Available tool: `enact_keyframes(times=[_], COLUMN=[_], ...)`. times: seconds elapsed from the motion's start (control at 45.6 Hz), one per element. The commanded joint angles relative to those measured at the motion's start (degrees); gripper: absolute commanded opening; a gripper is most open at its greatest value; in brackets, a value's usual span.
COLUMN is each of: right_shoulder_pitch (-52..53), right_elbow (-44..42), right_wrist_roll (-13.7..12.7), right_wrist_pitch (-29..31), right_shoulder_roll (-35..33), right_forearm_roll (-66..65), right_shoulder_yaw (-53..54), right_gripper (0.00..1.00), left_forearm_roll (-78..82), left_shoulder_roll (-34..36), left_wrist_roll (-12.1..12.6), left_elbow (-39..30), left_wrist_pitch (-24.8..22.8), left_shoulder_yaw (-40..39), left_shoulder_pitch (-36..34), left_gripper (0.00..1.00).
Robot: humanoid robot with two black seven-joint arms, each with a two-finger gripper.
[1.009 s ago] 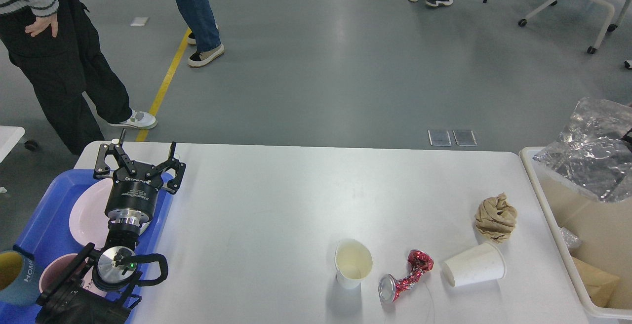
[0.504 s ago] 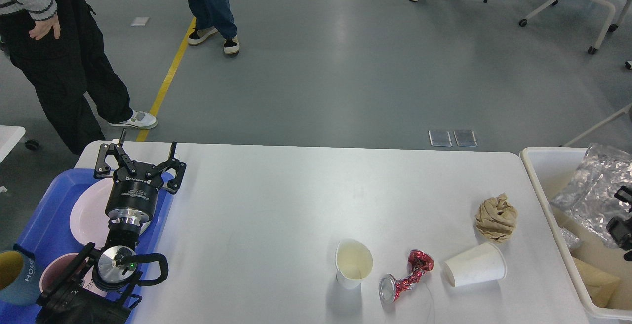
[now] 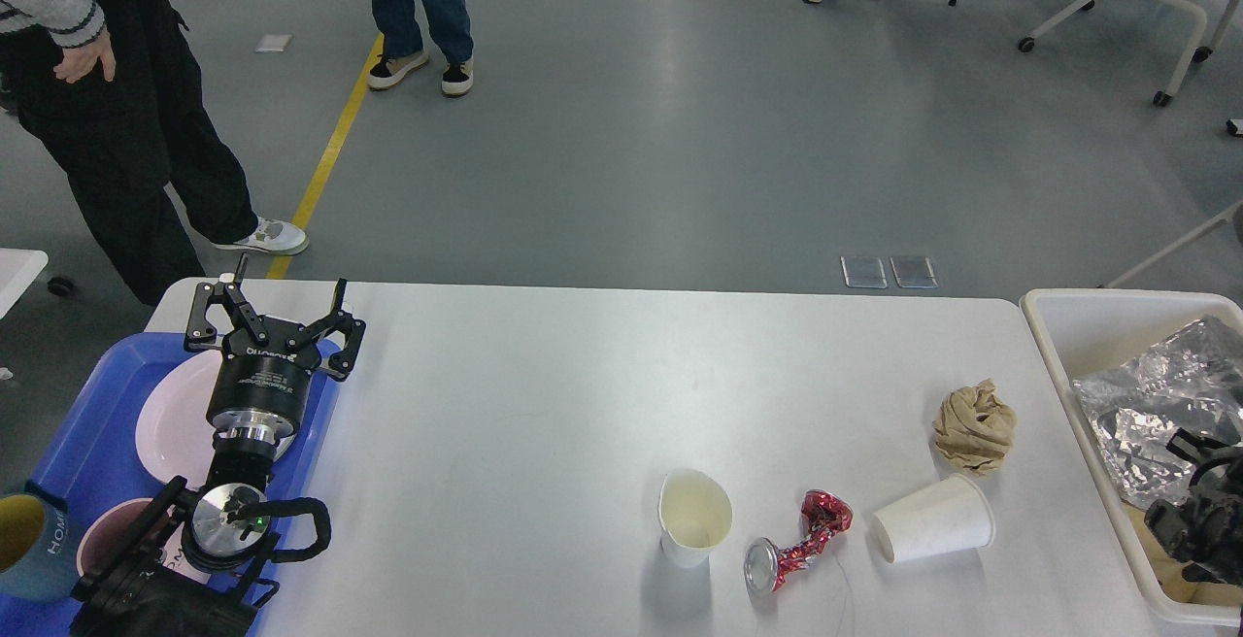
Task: Tidy desktop
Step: 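Lower the foil tray into the bin and release it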
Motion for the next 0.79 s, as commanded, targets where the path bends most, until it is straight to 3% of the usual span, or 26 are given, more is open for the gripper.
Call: enact_keyframes(times=[0.0, 0.088, 0.11, 0.153, 0.241, 0.263, 0.395, 0.767], right_shoulder_pitch=[-0.08, -0.08, -0.08, 0.01, -0.08, -0.08, -0.25, 0.18], right_elbow=[0.1, 0.11, 0.11, 0.11, 0.11, 0.11, 0.37, 0.9], right_wrist_roll=[0.0, 0.0, 0.0, -0.09, 0.0, -0.09, -0.09, 0.0], right_wrist_pitch=[0.01, 0.01, -0.08, -0.17, -1.04, -1.31, -1.66, -1.05], right_shoulder_roll=[-0.01, -0.09, -0.18, -0.36, -0.53, -0.53, -0.53, -0.71], right_forearm_roll=[-0.04, -0.04, 0.05, 0.05, -0.04, 0.05, -0.04, -0.21], right_shoulder_yaw=[0.02, 0.02, 0.02, 0.11, 0.02, 0.02, -0.33, -0.51], right_gripper=[0.0, 0.0, 0.07, 0.27, 0.82, 0.9, 0.99, 1.0], left_forearm_roll=[-0.02, 0.07, -0.01, 0.07, 0.07, -0.01, -0.01, -0.02], left_shoulder_roll=[-0.04, -0.04, -0.04, -0.04, -0.04, -0.04, -0.04, -0.04], left_wrist_roll=[0.0, 0.0, 0.0, 0.0, 0.0, 0.0, 0.0, 0.08], left_elbow=[0.0, 0.0, 0.0, 0.0, 0.0, 0.0, 0.0, 0.0], left_wrist_pitch=[0.0, 0.0, 0.0, 0.0, 0.0, 0.0, 0.0, 0.0], left_shoulder_yaw=[0.0, 0.0, 0.0, 0.0, 0.0, 0.0, 0.0, 0.0], left_shoulder_pitch=[0.0, 0.0, 0.0, 0.0, 0.0, 0.0, 0.0, 0.0], left_gripper=[0.96, 0.96, 0.96, 0.96, 0.96, 0.96, 0.96, 0.96])
